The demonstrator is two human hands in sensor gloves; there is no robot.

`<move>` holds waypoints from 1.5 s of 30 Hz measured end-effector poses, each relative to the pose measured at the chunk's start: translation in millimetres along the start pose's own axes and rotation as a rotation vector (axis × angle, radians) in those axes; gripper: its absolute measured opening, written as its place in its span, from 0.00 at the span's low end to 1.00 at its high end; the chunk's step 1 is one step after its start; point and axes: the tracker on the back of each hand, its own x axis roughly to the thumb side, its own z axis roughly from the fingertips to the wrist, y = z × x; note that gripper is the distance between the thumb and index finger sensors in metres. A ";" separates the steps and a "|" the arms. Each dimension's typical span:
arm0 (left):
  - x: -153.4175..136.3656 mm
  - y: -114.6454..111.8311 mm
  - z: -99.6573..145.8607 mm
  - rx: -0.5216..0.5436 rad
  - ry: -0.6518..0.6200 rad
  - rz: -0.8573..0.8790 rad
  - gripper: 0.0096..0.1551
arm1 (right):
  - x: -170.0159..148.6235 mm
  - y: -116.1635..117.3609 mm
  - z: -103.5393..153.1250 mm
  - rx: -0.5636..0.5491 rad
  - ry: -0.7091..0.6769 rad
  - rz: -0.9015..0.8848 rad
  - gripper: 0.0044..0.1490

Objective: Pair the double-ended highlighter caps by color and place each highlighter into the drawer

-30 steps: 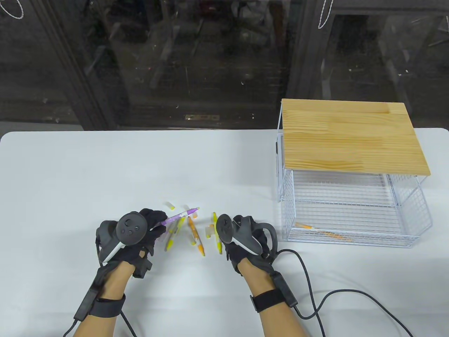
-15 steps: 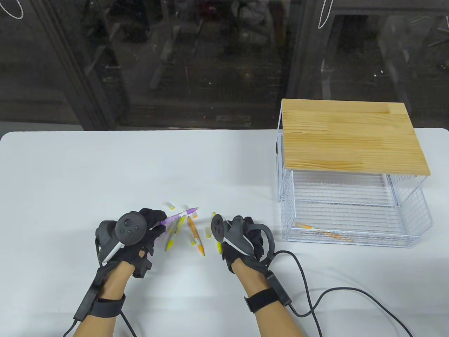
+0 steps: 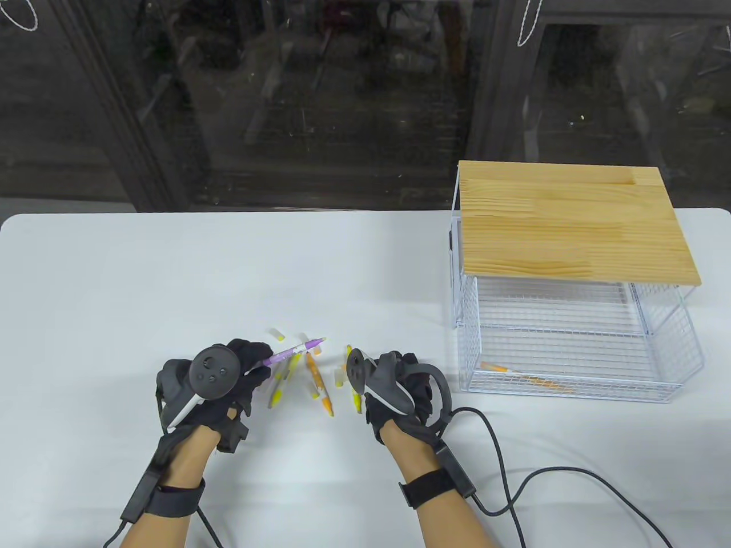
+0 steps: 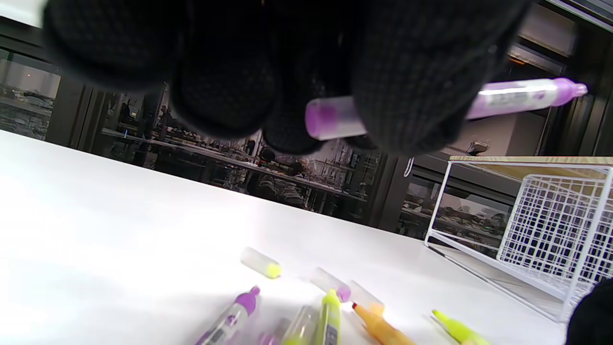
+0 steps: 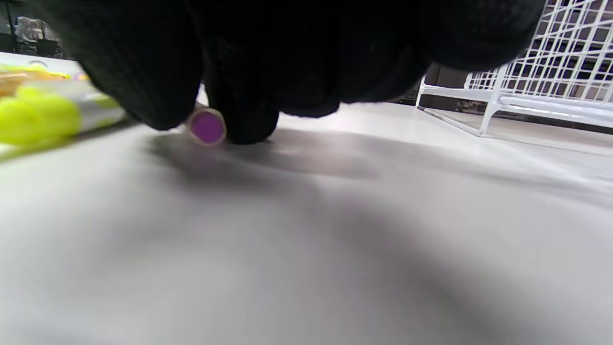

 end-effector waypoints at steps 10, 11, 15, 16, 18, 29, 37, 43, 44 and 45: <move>0.9 -0.9 -0.3 -0.017 -0.002 -0.007 0.25 | -7.2 4.4 -3.2 0.025 -0.047 -0.051 0.25; 0.8 -0.9 -0.3 -0.017 -0.003 -0.006 0.25 | -9.0 4.4 -3.2 0.033 -0.047 -0.052 0.26; 0.9 -1.2 -0.5 -0.018 -0.005 -0.004 0.25 | -15.6 0.4 -3.0 0.027 -0.049 -0.095 0.27; 0.9 -1.3 -0.5 -0.018 -0.005 -0.005 0.25 | -17.4 -1.5 -2.6 0.031 -0.041 -0.109 0.27; 1.0 -1.4 -0.6 -0.019 -0.006 -0.005 0.25 | -20.0 -4.1 -1.5 0.051 -0.031 -0.144 0.27; 1.2 -2.0 -0.5 -0.025 -0.005 -0.003 0.25 | -38.3 -25.7 3.2 -0.066 -0.027 -0.276 0.26; 4.0 -4.1 -0.2 -0.037 -0.018 -0.016 0.25 | -56.8 -39.9 8.7 -0.162 -0.043 -0.349 0.25; 9.1 -8.9 0.1 -0.059 -0.038 -0.036 0.25 | -67.6 -48.7 13.1 -0.208 -0.071 -0.410 0.25; 10.0 -9.6 0.3 -0.061 -0.040 -0.038 0.25 | -68.6 -49.6 13.7 -0.211 -0.076 -0.418 0.25; 11.4 -10.7 0.4 -0.065 -0.047 -0.041 0.25 | -69.9 -50.6 14.1 -0.211 -0.085 -0.432 0.26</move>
